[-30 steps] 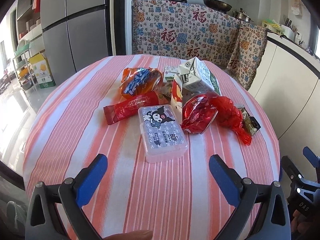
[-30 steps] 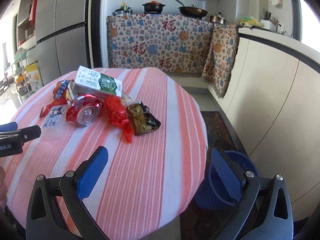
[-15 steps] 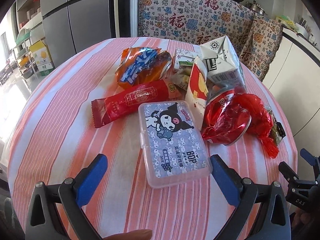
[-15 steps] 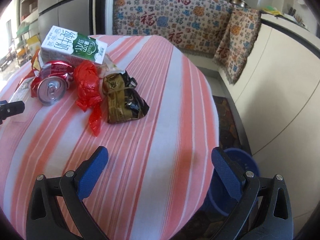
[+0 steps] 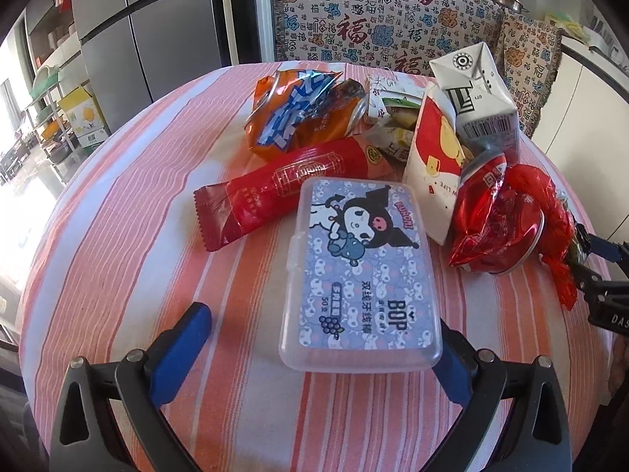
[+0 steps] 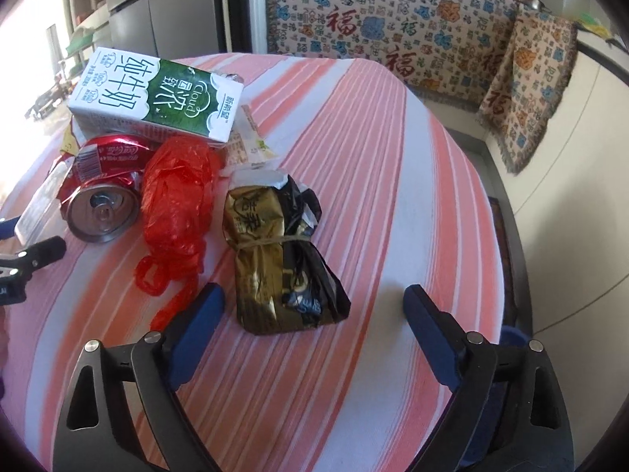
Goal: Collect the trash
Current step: 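Move the right tool toward the gold snack wrapper and close on it, then lift the gold wrapper with the right tool while the left tool grips the clear plastic box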
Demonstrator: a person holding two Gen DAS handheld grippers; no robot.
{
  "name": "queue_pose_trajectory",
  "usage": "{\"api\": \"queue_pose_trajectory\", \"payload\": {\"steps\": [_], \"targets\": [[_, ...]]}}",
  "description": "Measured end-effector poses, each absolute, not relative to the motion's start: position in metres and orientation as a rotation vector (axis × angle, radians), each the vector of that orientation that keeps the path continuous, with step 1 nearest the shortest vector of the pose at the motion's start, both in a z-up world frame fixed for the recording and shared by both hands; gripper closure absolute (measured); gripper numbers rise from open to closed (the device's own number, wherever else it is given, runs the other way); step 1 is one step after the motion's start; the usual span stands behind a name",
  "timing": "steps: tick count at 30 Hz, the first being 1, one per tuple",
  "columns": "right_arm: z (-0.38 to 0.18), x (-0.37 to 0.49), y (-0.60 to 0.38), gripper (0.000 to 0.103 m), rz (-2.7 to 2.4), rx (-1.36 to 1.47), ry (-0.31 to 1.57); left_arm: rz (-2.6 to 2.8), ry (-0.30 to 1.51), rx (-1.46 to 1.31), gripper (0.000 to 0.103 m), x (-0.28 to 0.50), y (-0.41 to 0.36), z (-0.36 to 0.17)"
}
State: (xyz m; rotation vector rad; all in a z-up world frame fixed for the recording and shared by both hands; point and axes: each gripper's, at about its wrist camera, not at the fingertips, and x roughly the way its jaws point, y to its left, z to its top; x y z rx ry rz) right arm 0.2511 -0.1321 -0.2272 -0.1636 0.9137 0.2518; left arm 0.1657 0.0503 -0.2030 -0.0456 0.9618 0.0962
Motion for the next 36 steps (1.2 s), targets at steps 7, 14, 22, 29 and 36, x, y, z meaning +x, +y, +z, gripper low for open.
{"api": "queue_pose_trajectory", "payload": {"steps": [7,14,22,29,36], "targets": [[-0.226,0.257,-0.139,0.007,0.273,-0.184,0.929,-0.005,1.007,-0.037,0.001,0.16,0.071,-0.196],[-0.226,0.283,-0.134,0.008,0.249,-0.194,0.923,-0.047,0.994,-0.047,0.02,0.174,0.075,-0.184],[-0.219,0.278,-0.125,0.048,0.213,-0.156,0.898,-0.076,0.952,0.008,0.039,0.16,0.073,-0.183],[-0.219,0.244,-0.109,0.05,0.344,-0.168,0.921,-0.09,0.933,-0.017,0.035,0.125,0.104,-0.188],[-0.216,0.239,-0.115,0.029,0.398,-0.154,0.975,-0.079,0.943,0.06,0.009,0.134,0.098,-0.197]]}}
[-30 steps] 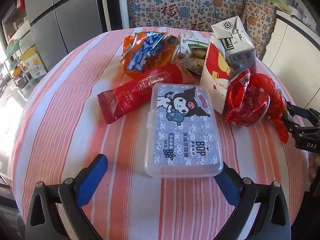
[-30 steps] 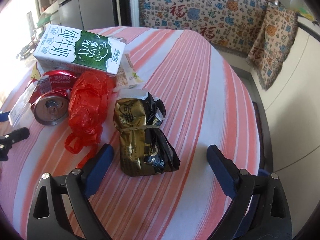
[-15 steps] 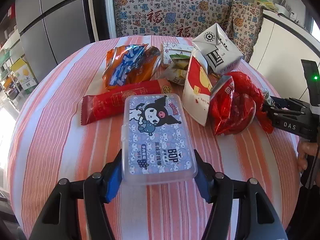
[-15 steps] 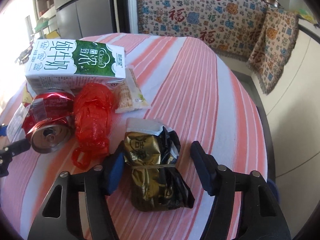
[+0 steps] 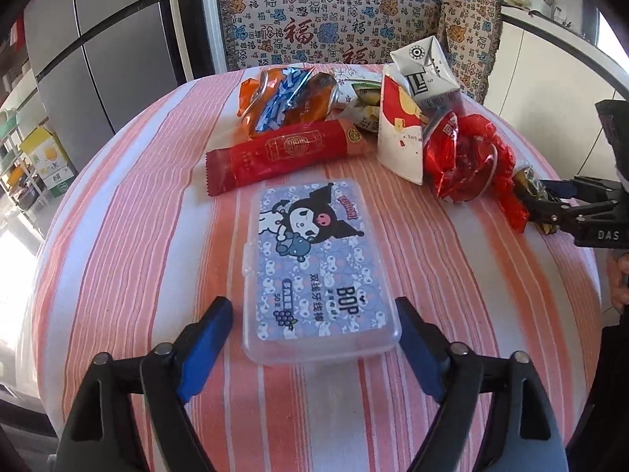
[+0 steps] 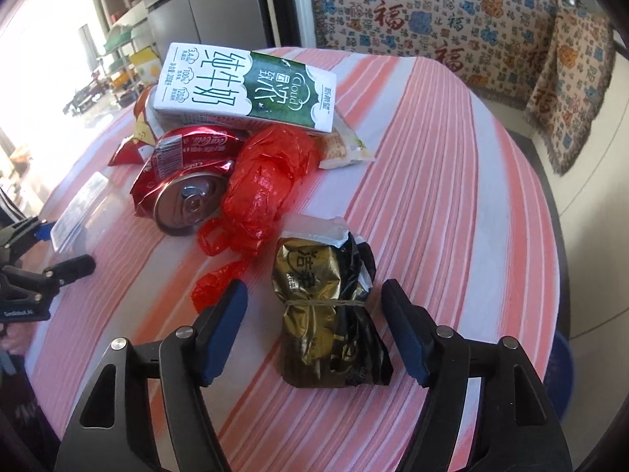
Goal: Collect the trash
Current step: 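Lift the gold wrapper with the right tool while the left tool grips the clear plastic box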
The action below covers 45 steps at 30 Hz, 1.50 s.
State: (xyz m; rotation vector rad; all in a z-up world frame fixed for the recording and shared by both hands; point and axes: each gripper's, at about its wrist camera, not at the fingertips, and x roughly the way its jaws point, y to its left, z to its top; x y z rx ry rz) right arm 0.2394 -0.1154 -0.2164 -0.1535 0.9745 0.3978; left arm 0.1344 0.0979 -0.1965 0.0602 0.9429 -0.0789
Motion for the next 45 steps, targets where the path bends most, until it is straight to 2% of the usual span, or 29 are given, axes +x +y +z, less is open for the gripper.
{"api": "queue_pose_trajectory", "payload": {"steps": [9,13,16,18,19,20,21,22,23,35,45], "targets": [[-0.225,0.232,-0.103,0.016,0.394,-0.231,0.967,-0.037,0.946,0.035,0.0,0.146,0.1,-0.206],[-0.216,0.239,-0.108,0.026,0.403,-0.191,0.989,-0.066,0.966,0.041,0.0,0.143,0.101,-0.204],[-0.21,0.241,-0.108,0.028,0.397,-0.197,0.987,-0.098,0.957,0.001,0.002,0.148,0.106,-0.199],[-0.21,0.243,-0.106,0.043,0.396,-0.207,0.995,-0.117,0.943,-0.003,0.002,0.15,0.105,-0.193],[-0.211,0.244,-0.105,0.056,0.393,-0.211,1.004,-0.12,0.935,0.006,0.002,0.151,0.104,-0.19],[-0.211,0.244,-0.106,0.056,0.384,-0.205,1.002,-0.125,0.928,0.019,0.008,0.152,0.102,-0.188],[-0.209,0.243,-0.107,0.057,0.379,-0.194,0.997,-0.125,0.928,0.033,0.026,0.153,0.1,-0.187],[-0.206,0.241,-0.108,0.057,0.377,-0.177,0.99,-0.126,0.934,0.046,0.036,0.154,0.098,-0.187],[-0.203,0.238,-0.109,0.057,0.379,-0.164,0.984,-0.127,0.939,0.054,0.037,0.155,0.097,-0.187],[-0.179,0.214,-0.13,0.057,0.402,-0.037,0.955,-0.191,0.867,0.008,0.038,0.127,0.086,-0.168],[-0.19,0.202,-0.133,0.057,0.4,-0.055,0.99,-0.201,0.959,0.035,0.037,0.136,0.07,-0.194]]}}
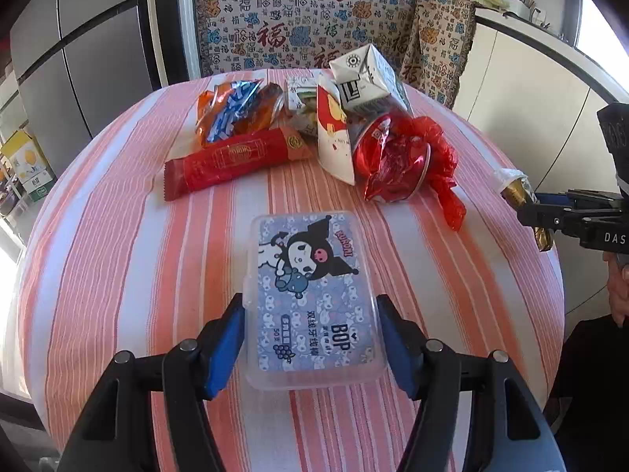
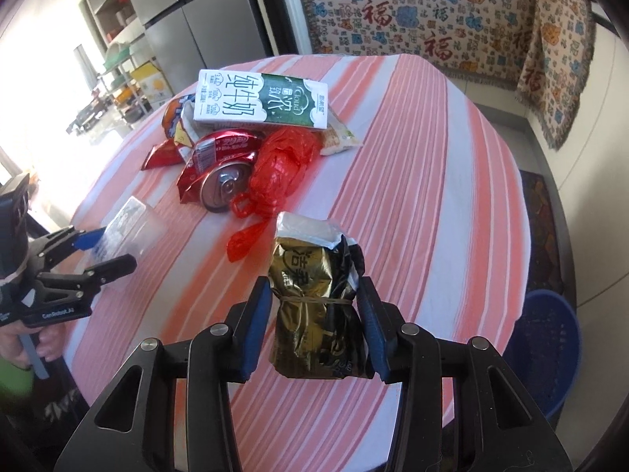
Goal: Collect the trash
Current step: 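Lift the gold wrapper with the right tool while the left tool grips the clear plastic box, then carry both items over the blue wastebasket and open both tools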
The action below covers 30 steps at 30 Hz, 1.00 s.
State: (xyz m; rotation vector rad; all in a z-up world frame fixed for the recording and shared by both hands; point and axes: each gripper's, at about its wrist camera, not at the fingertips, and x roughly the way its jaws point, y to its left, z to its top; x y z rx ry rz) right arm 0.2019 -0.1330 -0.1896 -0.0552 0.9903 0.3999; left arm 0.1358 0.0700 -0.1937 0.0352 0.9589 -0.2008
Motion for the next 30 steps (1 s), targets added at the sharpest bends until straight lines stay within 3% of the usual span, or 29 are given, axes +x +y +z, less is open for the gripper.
{"api": "queue_pose_trajectory", "payload": {"steps": [20,30], "targets": [[-0.178,0.192,-0.162,0.058,0.373,0.019,0.946,-0.24,0.861,0.093,0.041,0.142,0.028,-0.155],[-0.156,0.19,-0.267,0.058,0.201,0.126,0.893,-0.481,0.821,0.074,0.041,0.151,-0.057,-0.123]]}}
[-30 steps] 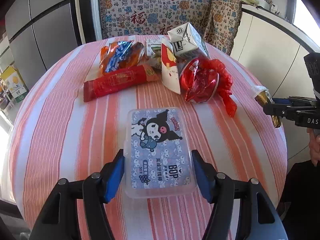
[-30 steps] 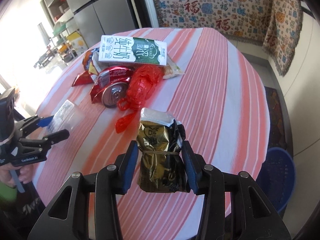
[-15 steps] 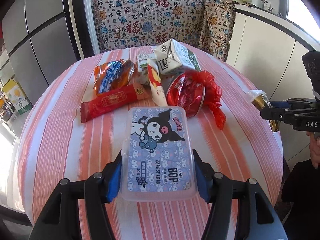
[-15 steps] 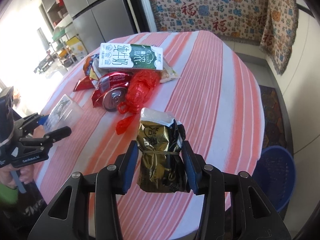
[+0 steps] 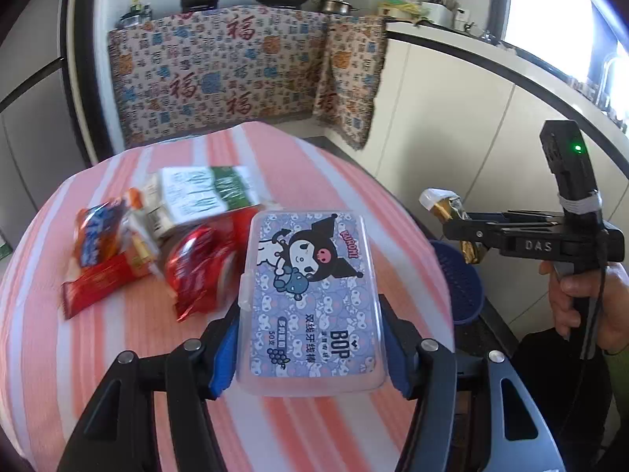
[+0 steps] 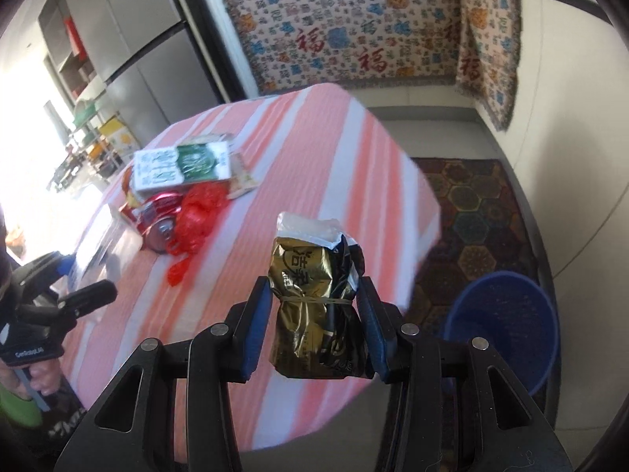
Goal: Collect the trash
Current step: 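Carry both items over the blue wastebasket and open both tools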
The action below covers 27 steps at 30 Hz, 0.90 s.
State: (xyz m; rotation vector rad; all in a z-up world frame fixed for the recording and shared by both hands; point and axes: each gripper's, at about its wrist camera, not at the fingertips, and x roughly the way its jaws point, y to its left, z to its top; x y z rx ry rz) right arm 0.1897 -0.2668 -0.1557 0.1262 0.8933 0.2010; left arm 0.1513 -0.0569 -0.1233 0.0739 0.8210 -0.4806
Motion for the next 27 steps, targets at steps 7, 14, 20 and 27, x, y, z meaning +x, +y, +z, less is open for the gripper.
{"api": "queue_pose_trajectory", "payload": {"steps": [7,14,20,27], "targets": [[-0.158,0.182,-0.387,0.058,0.0,0.245,0.904,-0.692,0.837,0.117,0.041,0.179,-0.175,-0.123],[-0.175,0.184,-0.463,0.058,-0.099,0.321,0.934,-0.802,0.894,0.112,0.041,0.214,-0.279,-0.153],[-0.208,0.197,-0.507,0.058,-0.141,0.389,0.983,-0.835,0.944,0.137,0.041,0.24,-0.347,-0.195],[-0.238,0.202,-0.542,0.057,-0.164,0.471,1.007,-0.842,1.035,0.143,0.04,0.271,-0.393,-0.245]]}}
